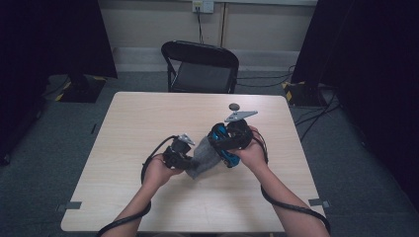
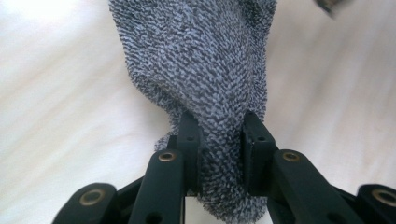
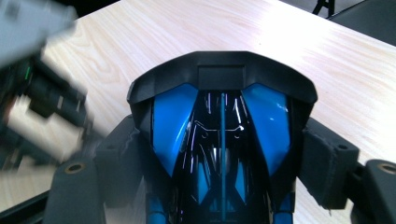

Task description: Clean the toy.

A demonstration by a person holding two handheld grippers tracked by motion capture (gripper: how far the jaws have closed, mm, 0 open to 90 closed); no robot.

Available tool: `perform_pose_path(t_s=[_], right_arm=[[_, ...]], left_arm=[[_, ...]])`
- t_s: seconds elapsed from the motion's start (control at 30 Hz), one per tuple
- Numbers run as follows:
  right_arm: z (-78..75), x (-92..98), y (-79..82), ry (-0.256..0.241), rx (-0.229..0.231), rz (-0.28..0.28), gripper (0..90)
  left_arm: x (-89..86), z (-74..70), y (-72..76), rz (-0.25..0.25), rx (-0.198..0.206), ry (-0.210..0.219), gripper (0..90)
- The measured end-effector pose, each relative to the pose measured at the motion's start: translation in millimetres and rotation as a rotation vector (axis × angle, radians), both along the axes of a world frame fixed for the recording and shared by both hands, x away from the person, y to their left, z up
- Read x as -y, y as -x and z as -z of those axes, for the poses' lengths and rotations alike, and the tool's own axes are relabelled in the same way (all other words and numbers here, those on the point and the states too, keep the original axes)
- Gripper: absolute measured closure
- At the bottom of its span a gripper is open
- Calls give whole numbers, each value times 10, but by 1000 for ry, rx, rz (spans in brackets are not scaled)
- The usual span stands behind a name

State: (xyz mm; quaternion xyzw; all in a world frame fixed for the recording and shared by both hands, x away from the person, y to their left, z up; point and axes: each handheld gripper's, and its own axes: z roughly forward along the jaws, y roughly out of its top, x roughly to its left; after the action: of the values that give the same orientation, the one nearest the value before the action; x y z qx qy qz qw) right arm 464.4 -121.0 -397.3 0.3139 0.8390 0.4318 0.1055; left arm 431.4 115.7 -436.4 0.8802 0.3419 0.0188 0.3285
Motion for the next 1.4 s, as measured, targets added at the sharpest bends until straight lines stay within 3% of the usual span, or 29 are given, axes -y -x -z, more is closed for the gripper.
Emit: perform_pose_path(t_s=[0.13,0.4,0.7,1.4], right_arm=[[41,-17,45,13,0,-19,257],[147,-29,88,32,-10,-25,257],[261,-57,123,55,-8,-25,257],[277,-33,110,72,3,-7,257]], left_arm=[[-150,-85,-117,-64,13,16,736],[-233,-225,-211,-108,35,58,736],[-91,-267,-229,-73,32,72,736],[59,-201,-169,-28,13,87,736]])
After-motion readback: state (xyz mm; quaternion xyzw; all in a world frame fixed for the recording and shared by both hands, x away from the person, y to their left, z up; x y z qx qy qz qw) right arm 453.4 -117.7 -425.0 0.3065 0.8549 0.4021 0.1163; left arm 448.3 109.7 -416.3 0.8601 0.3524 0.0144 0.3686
